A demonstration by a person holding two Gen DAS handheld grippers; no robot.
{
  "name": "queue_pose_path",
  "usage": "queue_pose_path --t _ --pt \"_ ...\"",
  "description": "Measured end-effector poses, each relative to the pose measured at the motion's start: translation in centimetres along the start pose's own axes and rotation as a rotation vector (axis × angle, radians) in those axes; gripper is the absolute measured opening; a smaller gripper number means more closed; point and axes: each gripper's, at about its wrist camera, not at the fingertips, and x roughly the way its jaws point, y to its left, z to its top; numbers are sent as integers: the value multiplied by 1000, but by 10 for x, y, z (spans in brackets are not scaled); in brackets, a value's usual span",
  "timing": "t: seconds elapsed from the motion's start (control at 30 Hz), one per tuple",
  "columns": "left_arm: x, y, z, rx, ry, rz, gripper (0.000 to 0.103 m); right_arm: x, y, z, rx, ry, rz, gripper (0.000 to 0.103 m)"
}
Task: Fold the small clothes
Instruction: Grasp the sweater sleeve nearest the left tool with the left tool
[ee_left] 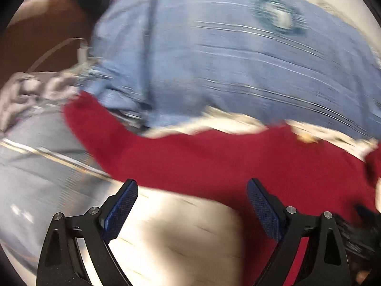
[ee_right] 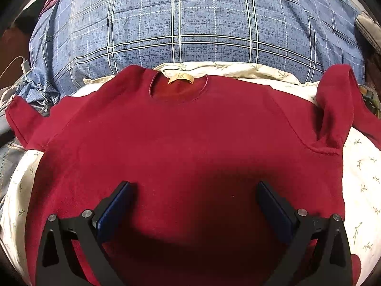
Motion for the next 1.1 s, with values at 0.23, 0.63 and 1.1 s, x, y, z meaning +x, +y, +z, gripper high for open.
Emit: queue_pose_path --t 0.23,0.63,1.1 --pt "72 73 62 -35 30 384 93 1 2 -1 -6 -2 -8 103" --pt "171 96 81 -158 159 547 80 0 0 -1 1 -9 6 103" --pt "159 94 76 -174 140 517 83 1 0 -2 3 -14 7 103"
